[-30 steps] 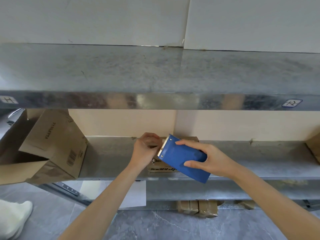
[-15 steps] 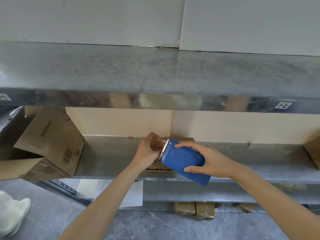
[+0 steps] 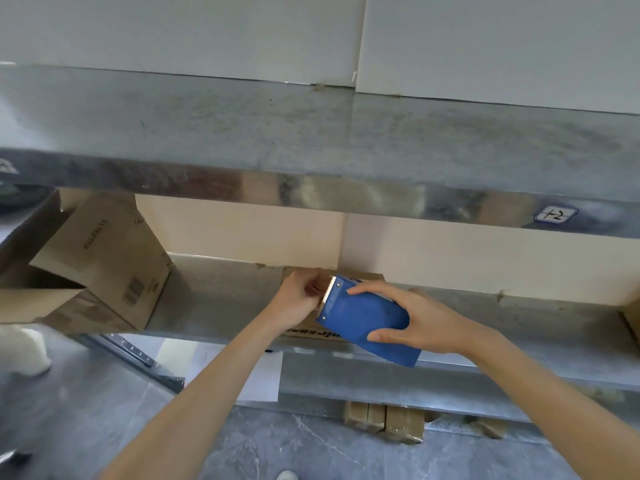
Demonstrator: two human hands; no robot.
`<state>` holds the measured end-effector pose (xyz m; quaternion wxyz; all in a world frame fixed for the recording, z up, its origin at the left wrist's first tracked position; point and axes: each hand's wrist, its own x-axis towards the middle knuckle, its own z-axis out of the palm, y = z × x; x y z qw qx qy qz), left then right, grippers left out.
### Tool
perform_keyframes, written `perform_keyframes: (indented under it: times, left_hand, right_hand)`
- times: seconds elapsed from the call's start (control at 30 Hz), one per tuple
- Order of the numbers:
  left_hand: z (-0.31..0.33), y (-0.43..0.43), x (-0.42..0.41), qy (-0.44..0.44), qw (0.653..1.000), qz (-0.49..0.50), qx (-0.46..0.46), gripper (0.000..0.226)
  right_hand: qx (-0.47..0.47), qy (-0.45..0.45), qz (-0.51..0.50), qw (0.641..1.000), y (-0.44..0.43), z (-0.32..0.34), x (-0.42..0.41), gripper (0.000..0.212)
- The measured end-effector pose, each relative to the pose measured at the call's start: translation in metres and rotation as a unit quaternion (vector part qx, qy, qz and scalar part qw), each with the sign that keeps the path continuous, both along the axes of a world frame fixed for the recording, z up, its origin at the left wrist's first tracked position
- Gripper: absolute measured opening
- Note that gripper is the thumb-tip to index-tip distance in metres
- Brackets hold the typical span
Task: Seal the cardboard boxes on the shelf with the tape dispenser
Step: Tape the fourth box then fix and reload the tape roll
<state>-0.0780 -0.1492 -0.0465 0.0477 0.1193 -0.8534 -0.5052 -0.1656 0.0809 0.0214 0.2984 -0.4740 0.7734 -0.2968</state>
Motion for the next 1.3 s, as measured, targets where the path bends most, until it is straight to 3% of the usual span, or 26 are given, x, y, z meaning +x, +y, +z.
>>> perform_keyframes:
  times: [0.2, 0.33, 0.5, 0.83, 1.3]
  left_hand:
    - [-0.004, -0.003, 0.008, 0.008, 0.998, 0.055, 0.004, 0.018]
    - [-0.009, -0.014, 0.009, 0.005, 0.999, 0.039, -0.013, 0.018]
    - [-0.006, -0.018, 0.009, -0.007, 0.999, 0.030, 0.015, 0.035]
    - [-0.005, -0.038, 0.012, -0.004, 1.000, 0.031, 0.002, 0.022]
    - [0.005, -0.028, 0.025, -0.002, 0.980, 0.127, 0.153, 0.037]
  right_hand:
    - [0.011, 0.008, 0.021, 1.000, -0.007, -0.005, 0.000, 0.059]
    - [0.014, 0.013, 0.017, 1.000, -0.011, -0.007, 0.001, 0.059]
    - [0.024, 0.021, 0.010, 0.999, -0.015, -0.006, 0.003, 0.058]
    - [0.030, 0.049, 0.013, 0.998, -0.035, -0.005, 0.016, 0.059]
    - [-0.020, 0.003, 0.010, 1.000, -0.038, -0.001, 0.002, 0.055]
